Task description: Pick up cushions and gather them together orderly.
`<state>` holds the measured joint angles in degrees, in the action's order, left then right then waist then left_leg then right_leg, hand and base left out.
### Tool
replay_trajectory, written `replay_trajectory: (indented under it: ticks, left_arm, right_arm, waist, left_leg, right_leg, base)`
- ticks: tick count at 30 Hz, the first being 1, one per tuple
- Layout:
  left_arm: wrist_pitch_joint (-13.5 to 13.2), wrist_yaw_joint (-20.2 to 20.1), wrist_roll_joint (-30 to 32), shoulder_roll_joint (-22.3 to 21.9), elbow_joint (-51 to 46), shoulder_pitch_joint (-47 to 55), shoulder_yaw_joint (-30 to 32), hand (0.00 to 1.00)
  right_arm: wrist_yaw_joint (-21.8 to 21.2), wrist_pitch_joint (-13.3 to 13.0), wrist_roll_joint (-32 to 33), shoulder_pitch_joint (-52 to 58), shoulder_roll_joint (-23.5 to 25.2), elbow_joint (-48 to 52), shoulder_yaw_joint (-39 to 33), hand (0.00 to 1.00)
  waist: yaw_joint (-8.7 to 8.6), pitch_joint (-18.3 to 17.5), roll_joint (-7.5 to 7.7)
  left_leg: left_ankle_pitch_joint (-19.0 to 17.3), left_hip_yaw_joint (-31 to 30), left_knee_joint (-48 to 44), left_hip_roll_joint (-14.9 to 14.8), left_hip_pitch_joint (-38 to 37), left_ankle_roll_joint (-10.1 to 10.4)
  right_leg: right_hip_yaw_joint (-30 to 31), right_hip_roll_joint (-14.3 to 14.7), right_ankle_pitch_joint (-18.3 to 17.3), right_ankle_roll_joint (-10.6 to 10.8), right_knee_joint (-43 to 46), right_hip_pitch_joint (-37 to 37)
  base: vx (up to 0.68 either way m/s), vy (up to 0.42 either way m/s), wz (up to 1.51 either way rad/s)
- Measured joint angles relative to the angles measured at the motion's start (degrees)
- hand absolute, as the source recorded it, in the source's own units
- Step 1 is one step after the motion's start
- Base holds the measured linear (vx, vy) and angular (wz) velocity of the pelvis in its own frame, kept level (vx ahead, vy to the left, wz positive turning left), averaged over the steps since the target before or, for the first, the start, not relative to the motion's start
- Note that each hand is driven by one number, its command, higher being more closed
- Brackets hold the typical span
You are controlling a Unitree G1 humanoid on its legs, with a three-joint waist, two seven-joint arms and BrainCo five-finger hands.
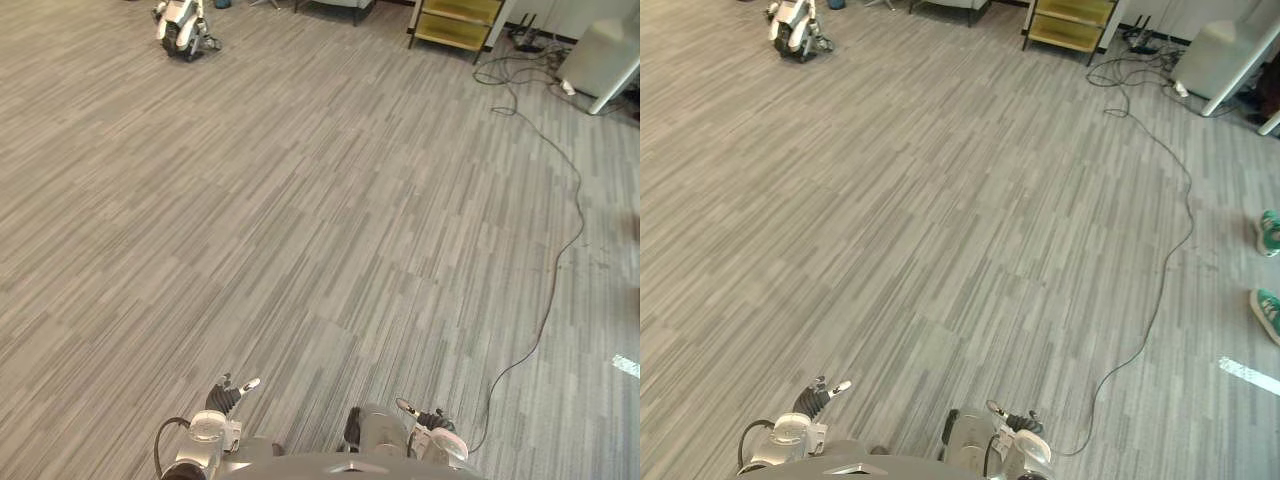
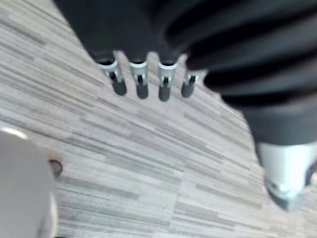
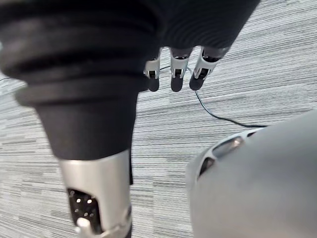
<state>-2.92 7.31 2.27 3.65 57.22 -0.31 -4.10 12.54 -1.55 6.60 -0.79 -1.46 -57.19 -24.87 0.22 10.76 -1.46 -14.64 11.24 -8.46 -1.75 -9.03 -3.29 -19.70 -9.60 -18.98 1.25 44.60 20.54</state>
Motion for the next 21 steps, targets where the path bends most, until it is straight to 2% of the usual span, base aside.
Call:
replay_trajectory:
  ticks: [1, 2, 3, 4, 5, 6, 7, 9, 10, 11, 12, 13, 14, 15, 16, 17, 18, 19, 20, 21]
  left_arm:
    - [0.0, 0.0, 0.02, -0.03, 0.08, -0.29, -0.09, 0.0]
    - [0.0, -0.04, 0.04, -0.26, 0.18, -0.63, -0.39, 0.0]
    - [-0.01, -0.02, 0.05, -0.35, 0.18, -0.62, -0.52, 0.0]
    - [-0.01, 0.01, 0.13, -0.33, 0.26, -0.4, -0.51, 0.0]
    - [-0.02, 0.02, 0.15, -0.13, 0.41, 0.08, -0.53, 0.0]
    - [-0.05, 0.01, 0.16, 0.04, 0.77, 0.39, -0.47, 0.0]
    - [-0.05, -0.06, 0.29, -0.62, 2.31, 0.42, 0.07, 0.0]
    - [-0.05, -0.09, 0.29, -1.65, 2.54, 0.33, 0.28, 0.0]
    - [-0.27, -0.09, 0.29, -2.43, 2.38, 0.34, 1.09, 0.0]
    - [-0.26, -0.12, 0.24, -3.06, 2.48, 0.5, 2.86, 0.0]
    - [-0.28, -0.19, 0.21, -3.21, 2.45, 0.55, 3.14, 0.0]
    - [-0.45, -0.32, 0.19, -3.21, 2.34, 0.63, 3.42, 0.0]
    - [-0.66, -0.47, 0.21, -3.08, 1.7, 0.95, 4.25, 0.0]
    - [-0.86, -0.51, 0.21, -2.79, 1.08, 1.0, 4.39, 0.0]
    - [-1.01, -0.49, 0.15, -2.41, -0.49, 1.16, 4.35, 0.0]
    - [-1.08, -0.5, 0.12, -2.43, -0.68, 1.19, 4.31, 0.0]
    - [-1.28, -0.49, -0.41, -2.52, -2.51, 1.5, 4.17, 0.0]
    - [-1.51, -0.48, -0.62, -2.54, -2.87, 1.51, 4.01, 0.0]
    - [-1.68, -0.47, -0.91, -2.59, -3.4, 1.48, 3.91, 0.0]
    - [-1.69, -0.45, -0.97, -2.74, -3.97, 1.6, 3.83, 0.0]
  right_arm:
    - [0.02, 0.04, -0.01, -0.7, -0.45, 0.0, 0.01, 0.0]
    - [0.07, 0.17, -0.04, -0.91, -1.19, -0.05, -0.01, 0.0]
    - [0.07, 0.28, -0.14, -0.85, -1.5, -0.07, -0.03, 0.0]
    - [0.1, 0.56, -0.22, -0.19, -1.5, -0.2, -0.06, 0.0]
    - [0.09, 0.73, -0.27, 1.0, -1.29, -0.43, -0.06, 0.0]
    - [0.08, 0.81, -0.27, 2.02, -1.2, -0.74, -0.03, 0.0]
    - [0.01, 0.8, -0.25, 2.6, -1.6, -2.0, -0.74, 0.0]
    - [0.01, 0.93, -0.29, 2.5, -2.66, -2.48, -1.14, 0.0]
    - [0.05, 1.33, -0.32, 2.49, -3.68, -2.42, -1.2, 0.0]
    - [0.01, 1.41, -0.29, 2.47, -3.66, -2.34, -1.08, 0.0]
    - [0.02, 1.38, -0.29, 2.51, -3.76, -2.36, -1.05, 0.0]
    - [0.09, 1.39, -0.3, 3.04, -3.86, -2.37, -0.98, 0.0]
    - [0.08, 1.32, -0.25, 3.42, -3.76, -2.23, -0.61, 0.0]
    - [0.08, 1.28, -0.23, 3.44, -3.68, -2.23, -0.33, 0.0]
    - [0.07, 1.29, -0.12, 3.36, -3.62, -2.25, 0.92, 0.0]
    - [0.1, 1.26, -0.02, 3.29, -3.75, -2.23, 1.54, 0.0]
    - [0.12, 1.21, 0.17, 2.69, -3.81, -2.32, 1.63, 0.0]
    - [0.14, 1.31, 0.23, 2.22, -3.7, -2.38, 1.59, 0.0]
    - [0.14, 1.31, 0.24, 1.55, -3.52, -2.41, 1.58, 0.0]
    - [0.13, 1.29, 0.24, 1.5, -3.53, -2.47, 1.49, 0.0]
  waist:
    - [-0.67, 0.28, -0.43]
    - [-1.16, 0.71, -0.84]
    - [-1.25, 0.93, -0.85]
    - [-1.68, 0.92, -0.27]
    - [-1.86, 0.69, 0.6]
    - [-1.96, 0.32, 1.23]
    - [-2.33, -0.2, -0.26]
    - [-2.27, -0.24, -2.89]
    - [-2.03, -0.26, -4.41]
    - [-2.0, 0.3, -5.46]
    - [-1.97, 0.52, -5.95]
    - [-1.66, 0.72, -6.05]
    - [-0.82, 1.32, -5.18]
    - [-0.52, 1.74, -4.53]
    - [0.32, 1.93, -3.61]
    - [0.53, 1.85, -3.68]
    - [1.27, 1.73, -3.87]
    - [1.81, 1.73, -3.82]
    - [2.31, 1.75, -3.77]
    - [2.82, 1.7, -3.72]
  left_leg:
    - [0.02, 0.3, 1.43, -1.02, -1.1, 0.06]
    - [0.04, 0.8, 2.89, -2.03, -2.8, 0.88]
    - [0.11, 1.17, 3.78, -2.38, -4.17, 1.26]
    - [-0.11, 1.21, 4.22, -2.31, -5.96, 3.14]
    - [-0.79, 0.58, 4.26, -1.84, -7.71, 5.38]
    - [-1.51, -0.15, 3.73, -1.71, -8.97, 6.61]
    - [-2.35, -1.59, -0.49, -3.85, -9.53, 8.37]
    - [-1.37, -2.13, -6.64, -6.31, -7.3, 9.94]
    - [3.55, -3.27, -17.73, -8.21, -2.38, 10.2]
    - [13.81, -5.46, -31.51, -9.93, 3.34, 11.13]
    - [14.5, -6.02, -36.98, -10.78, 5.34, 11.57]
    - [13.16, -5.29, -48.56, -12.78, 9.28, 11.08]
    - [10.51, -3.03, -55.57, -13.95, 12.27, 9.95]
    - [9.3, -2.13, -57.07, -13.98, 13.72, 8.98]
    - [6.6, -0.29, -58.25, -13.83, 18.22, 7.13]
    - [5.67, 0.17, -57.29, -13.57, 20.58, 6.92]
    - [3.42, 1.65, -51.52, -12.66, 25.43, 6.4]
    - [2.67, 2.23, -46.43, -11.67, 27.07, 6.08]
    - [2.48, 2.66, -35.93, -9.46, 28.15, 5.96]
    - [3.77, 2.21, -22.16, -6.71, 27.8, 6.98]
  right_leg:
    - [-0.16, 0.98, 2.47, 0.24, -7.64, 2.43]
    - [0.66, 2.2, 8.3, 0.36, -19.17, 4.43]
    - [1.39, 2.76, 12.17, 0.53, -25.53, 4.94]
    - [2.87, 3.13, 17.15, 0.96, -33.6, 5.1]
    - [4.06, 2.94, 19.82, 0.77, -37.24, 5.36]
    - [4.63, 2.97, 20.68, -0.21, -37.9, 5.31]
    - [5.13, 3.91, 30.83, -2.96, -33.79, 5.58]
    - [4.5, 5.53, 29.04, -3.4, -31.34, 5.6]
    - [4.49, 7.12, 26.18, -4.27, -30.0, 4.92]
    - [4.82, 8.69, 23.08, -4.84, -29.54, 1.79]
    - [4.93, 9.3, 22.5, -4.55, -29.74, 0.13]
    - [5.33, 10.58, 20.73, -5.03, -30.29, -3.94]
    - [6.57, 11.27, 18.89, -5.54, -31.83, -9.07]
    - [7.12, 11.36, 18.05, -5.71, -32.54, -11.21]
    - [8.4, 11.72, 16.08, -6.04, -35.59, -16.33]
    - [8.83, 11.93, 15.65, -5.85, -37.01, -18.34]
    - [9.72, 12.03, 14.98, -5.25, -39.6, -21.86]
    - [10.2, 11.83, 14.68, -4.8, -40.54, -23.27]
    - [10.59, 11.27, 14.45, -3.78, -41.52, -25.05]
    - [11.35, 10.54, 13.6, -2.73, -42.14, -26.73]
  base:
    - [0.48, -0.081, 0.03]
    - [0.49, -0.1, 0.05]
    - [0.64, -0.16, 0.09]
    - [0.47, -0.139, 0.13]
    - [0.65, -0.219, 0.16]
    - [0.72, -0.264, 0.15]
    - [0.74, -0.278, 0.06]
    - [0.41, -0.164, -0.16]
    - [0.64, -0.261, -0.42]
    - [0.78, -0.294, -0.4]
    - [0.79, -0.249, -0.34]
    - [0.62, -0.145, -0.35]
    - [0.59, -0.134, -0.35]
    - [0.62, -0.137, -0.39]
    - [0.48, -0.089, -0.26]
    - [0.64, -0.067, -0.33]
    - [0.35, -0.01, -0.26]
    - [0.45, 0.03, -0.3]
    - [0.37, 0.074, -0.29]
    - [0.58, 0.135, -0.32]
